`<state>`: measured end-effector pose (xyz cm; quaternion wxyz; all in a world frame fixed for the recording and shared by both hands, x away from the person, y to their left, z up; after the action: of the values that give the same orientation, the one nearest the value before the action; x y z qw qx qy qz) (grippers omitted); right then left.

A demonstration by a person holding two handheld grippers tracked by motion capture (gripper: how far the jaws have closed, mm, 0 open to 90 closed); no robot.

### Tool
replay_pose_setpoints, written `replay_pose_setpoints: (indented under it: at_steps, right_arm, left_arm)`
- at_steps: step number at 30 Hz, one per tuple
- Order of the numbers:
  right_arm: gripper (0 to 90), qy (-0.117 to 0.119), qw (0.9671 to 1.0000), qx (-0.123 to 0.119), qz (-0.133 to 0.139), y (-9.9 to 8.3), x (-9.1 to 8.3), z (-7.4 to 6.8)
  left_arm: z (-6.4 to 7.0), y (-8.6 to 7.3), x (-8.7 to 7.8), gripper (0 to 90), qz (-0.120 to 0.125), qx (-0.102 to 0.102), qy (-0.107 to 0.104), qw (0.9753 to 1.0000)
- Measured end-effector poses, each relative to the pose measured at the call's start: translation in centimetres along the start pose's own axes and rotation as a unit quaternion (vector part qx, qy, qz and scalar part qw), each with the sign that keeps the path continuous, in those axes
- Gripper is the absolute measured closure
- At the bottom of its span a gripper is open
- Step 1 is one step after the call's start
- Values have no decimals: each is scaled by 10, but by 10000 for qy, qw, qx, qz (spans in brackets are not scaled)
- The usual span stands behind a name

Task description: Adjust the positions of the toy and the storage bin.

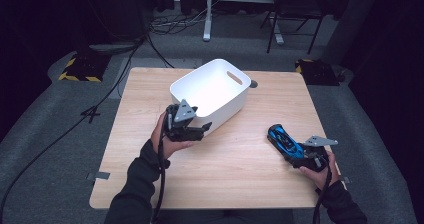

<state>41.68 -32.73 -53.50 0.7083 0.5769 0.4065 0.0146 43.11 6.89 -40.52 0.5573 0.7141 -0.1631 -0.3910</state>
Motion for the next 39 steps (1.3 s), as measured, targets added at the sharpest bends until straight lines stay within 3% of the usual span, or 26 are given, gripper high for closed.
replay_pose_setpoints:
  at_steps: [4,7,9,11,12,15,16,19,20,22,28,29,30,31,32,33,35,36,37,38,39]
  right_arm:
    - [240,19,10000,-10,-4,0,0,0]
    - [240,36,10000,-21,9,0,0,1]
    - [239,43,10000,-25,20,0,0,1]
    - [239,64,10000,-27,32,0,0,1]
    - [239,66,10000,-28,32,0,0,1]
    - [238,74,10000,-33,33,0,0,1]
    - [238,80,10000,-23,30,0,0,1]
    - [237,83,10000,-17,38,0,0,1]
    - [237,82,10000,-21,39,0,0,1]
    - [237,86,10000,-17,39,-1,0,1]
    - [237,89,9999,10,51,0,0,1]
    - [237,88,9999,14,52,0,0,1]
    - [237,88,9999,11,54,0,0,1]
    - [237,88,9999,11,54,0,0,1]
    - [237,90,9999,11,47,-1,0,1]
    - [237,90,9999,11,47,-1,0,1]
    - [237,87,9999,11,53,-1,0,1]
    - [237,86,9999,11,54,-1,0,1]
    - [237,82,10000,14,53,-1,0,1]
    - [237,83,9999,17,54,-1,0,1]
    - [237,92,9999,5,51,-1,0,1]
  left_arm:
    - [2,4,16,298,-28,-109,16,9999]
    - [1,5,35,314,-292,-140,152,9994]
    - [-1,4,41,384,-446,-152,238,9986]
    - [-3,4,43,460,-452,-225,349,9981]
    - [-8,4,46,482,-489,-342,396,9974]
    - [-10,0,51,575,-830,-168,406,9956]
    - [-10,-1,52,604,-912,-148,356,9951]
    - [-11,0,52,695,-840,-149,102,9963]
    - [-10,0,53,784,-807,-126,10,9967]
    - [-6,0,54,864,-798,-47,-126,9967]
    - [3,-2,46,874,-744,177,-587,9953]
    - [3,-2,46,875,-744,177,-587,9953]
    - [5,-5,40,875,-701,243,-835,9937]
    - [5,-5,40,876,-701,243,-835,9937]
    - [9,-8,33,876,-681,303,-1109,9910]
    - [9,-8,33,876,-681,303,-1109,9910]
    - [13,-11,26,875,-705,475,-1370,9869]
    - [19,-13,18,875,-711,608,-1578,9830]
    - [22,-14,14,875,-701,651,-1637,9819]
    - [25,-16,10,875,-738,686,-1780,9789]
    - [25,-17,7,874,-735,730,-1794,9783]
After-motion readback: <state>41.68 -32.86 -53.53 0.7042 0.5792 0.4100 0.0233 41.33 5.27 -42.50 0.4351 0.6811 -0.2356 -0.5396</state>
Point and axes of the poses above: each handheld gripper's, and its own axes: x roughly forward along the jaws, y roughly out of its top, z roughly to its right, the point moved 5 cm from there along x, roughly forward along the jaws, and after that the axes turned 8 degrees about z, right-handed, at the moved point
